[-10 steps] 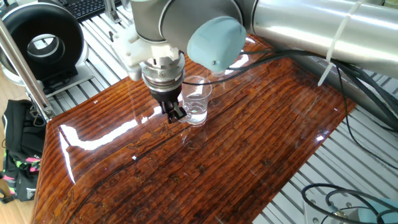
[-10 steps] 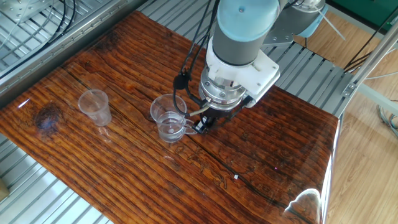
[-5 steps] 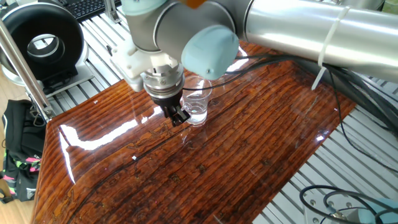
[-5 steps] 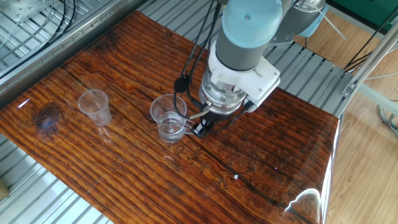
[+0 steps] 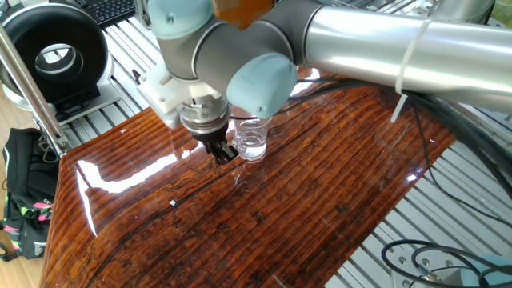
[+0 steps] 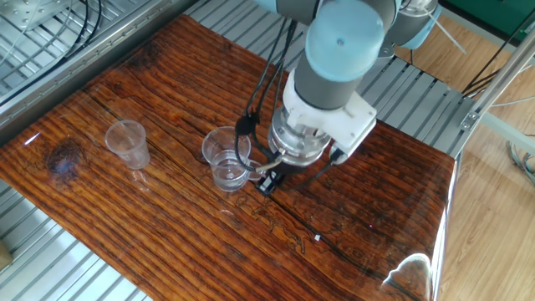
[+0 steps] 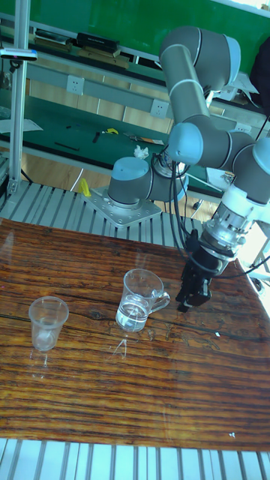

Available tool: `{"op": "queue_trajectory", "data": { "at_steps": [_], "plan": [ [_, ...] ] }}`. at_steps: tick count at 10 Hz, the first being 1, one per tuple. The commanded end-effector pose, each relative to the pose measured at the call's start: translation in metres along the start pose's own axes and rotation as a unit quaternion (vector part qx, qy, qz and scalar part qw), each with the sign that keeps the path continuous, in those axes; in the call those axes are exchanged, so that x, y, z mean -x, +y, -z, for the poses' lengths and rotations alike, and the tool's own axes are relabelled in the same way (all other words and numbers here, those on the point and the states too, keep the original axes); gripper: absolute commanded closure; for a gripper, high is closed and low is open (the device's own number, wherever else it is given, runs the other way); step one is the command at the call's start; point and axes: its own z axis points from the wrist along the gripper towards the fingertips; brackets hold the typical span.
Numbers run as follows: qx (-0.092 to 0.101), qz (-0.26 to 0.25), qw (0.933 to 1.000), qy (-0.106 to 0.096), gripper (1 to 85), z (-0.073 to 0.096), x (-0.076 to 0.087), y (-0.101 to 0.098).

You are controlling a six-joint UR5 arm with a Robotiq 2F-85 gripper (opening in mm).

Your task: Pour the water from one cup into another empty cup

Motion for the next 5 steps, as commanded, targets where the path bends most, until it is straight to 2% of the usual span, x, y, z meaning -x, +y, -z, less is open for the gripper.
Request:
{"op": "queue_trajectory", "data": {
  "at_steps": [1,3,5],
  "plan": [
    [-0.005,0.001,0.9999,0.014,51.0,-0.009,-0.004,-0.006],
    [-0.002,0.010,0.9995,0.028,50.7,-0.011,-0.010,-0.004],
    [0.007,0.013,0.9994,0.031,50.0,-0.004,-0.014,0.004]
  ]
}}
